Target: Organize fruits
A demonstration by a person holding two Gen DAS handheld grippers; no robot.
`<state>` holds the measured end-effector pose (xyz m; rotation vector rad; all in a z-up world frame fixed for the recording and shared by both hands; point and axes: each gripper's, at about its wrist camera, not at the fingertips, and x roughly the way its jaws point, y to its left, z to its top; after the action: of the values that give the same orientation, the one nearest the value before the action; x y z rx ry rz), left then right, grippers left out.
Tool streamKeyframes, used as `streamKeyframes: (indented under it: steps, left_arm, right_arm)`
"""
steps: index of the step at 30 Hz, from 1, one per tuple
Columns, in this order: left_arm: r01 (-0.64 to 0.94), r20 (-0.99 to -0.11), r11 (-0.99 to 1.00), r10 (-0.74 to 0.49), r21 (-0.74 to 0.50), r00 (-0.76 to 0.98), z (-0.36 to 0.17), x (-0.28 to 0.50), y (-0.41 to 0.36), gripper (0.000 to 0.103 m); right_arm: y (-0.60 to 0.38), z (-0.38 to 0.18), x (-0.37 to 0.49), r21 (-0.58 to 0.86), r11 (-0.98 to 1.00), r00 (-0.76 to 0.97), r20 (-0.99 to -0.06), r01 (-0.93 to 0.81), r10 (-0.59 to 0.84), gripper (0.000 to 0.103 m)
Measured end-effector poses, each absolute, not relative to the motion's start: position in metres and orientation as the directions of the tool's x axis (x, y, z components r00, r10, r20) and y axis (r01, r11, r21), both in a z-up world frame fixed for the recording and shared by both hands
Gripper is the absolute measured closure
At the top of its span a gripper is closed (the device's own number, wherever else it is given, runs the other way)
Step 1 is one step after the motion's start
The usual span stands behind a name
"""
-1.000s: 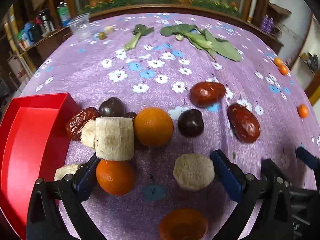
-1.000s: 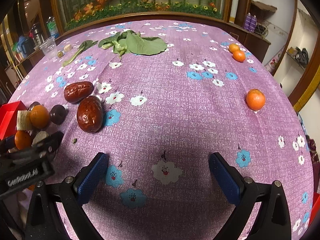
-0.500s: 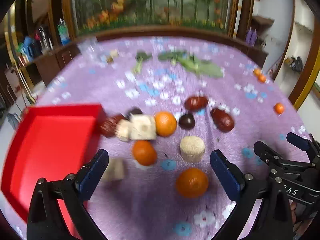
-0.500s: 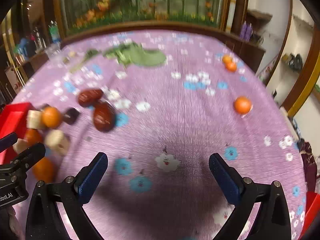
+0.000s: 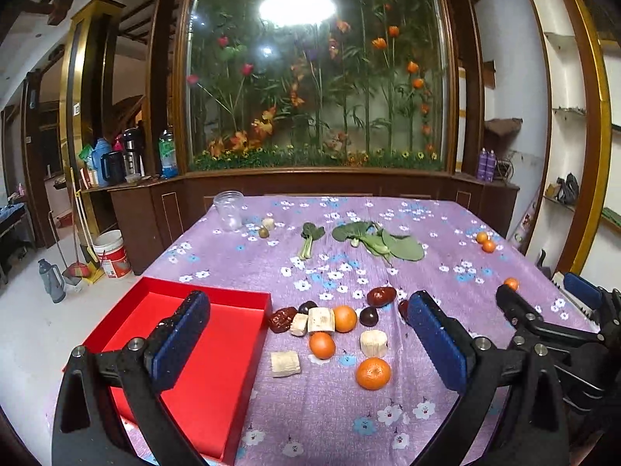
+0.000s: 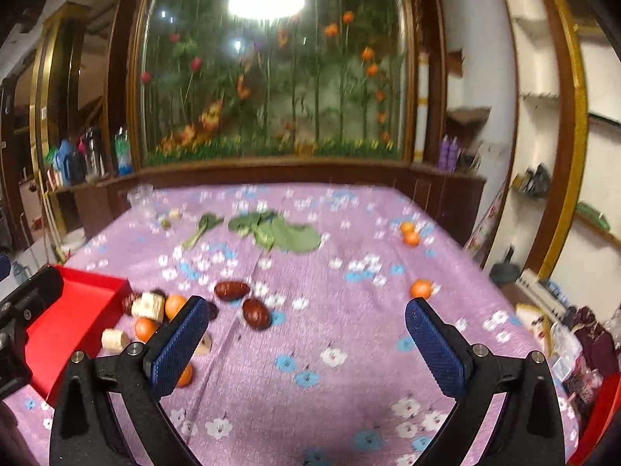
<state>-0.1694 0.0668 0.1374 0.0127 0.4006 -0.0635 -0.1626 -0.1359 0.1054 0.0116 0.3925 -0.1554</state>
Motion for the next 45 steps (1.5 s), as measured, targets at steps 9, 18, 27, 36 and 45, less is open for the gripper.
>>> streamKeyframes:
  steps: [9, 18, 27, 36, 45]
  left_arm:
    - [0.057, -0.392, 0.998, -0.065, -0.033, 0.918, 0.140, -0.179, 0.075, 0.000]
    - [0.063, -0.455, 0.997, -0.077, -0.046, 0.887, 0.123, -0.168, 0.075, 0.000]
    - [0.057, -0.532, 0.996, -0.081, -0.062, 0.843, 0.100, -0.146, 0.077, 0.001]
    - [0.054, -0.600, 0.994, -0.099, -0.093, 0.794, 0.080, -0.121, 0.085, 0.000]
    - [0.172, -0.646, 0.963, -0.266, -0.207, 0.716, 0.066, -0.105, 0.082, 0.019]
  right_arm:
    - [-0.135, 0.111, -0.178, -0.011, 0.985, 0.932, -0.323, 0.173, -0.167, 0.001]
    - [-0.127, 0.096, -0.172, -0.045, 0.992, 0.924, -0.359, 0.121, -0.129, 0.000]
    - [-0.127, 0.076, -0.150, -0.045, 0.997, 0.887, -0.455, 0.070, -0.083, 0.000]
    - [-0.139, 0.063, -0.114, -0.006, 1.000, 0.814, -0.581, 0.006, -0.008, 0.000]
    - [-0.157, 0.043, -0.055, 0.166, 0.982, 0.689, -0.701, -0.093, 0.184, 0.012]
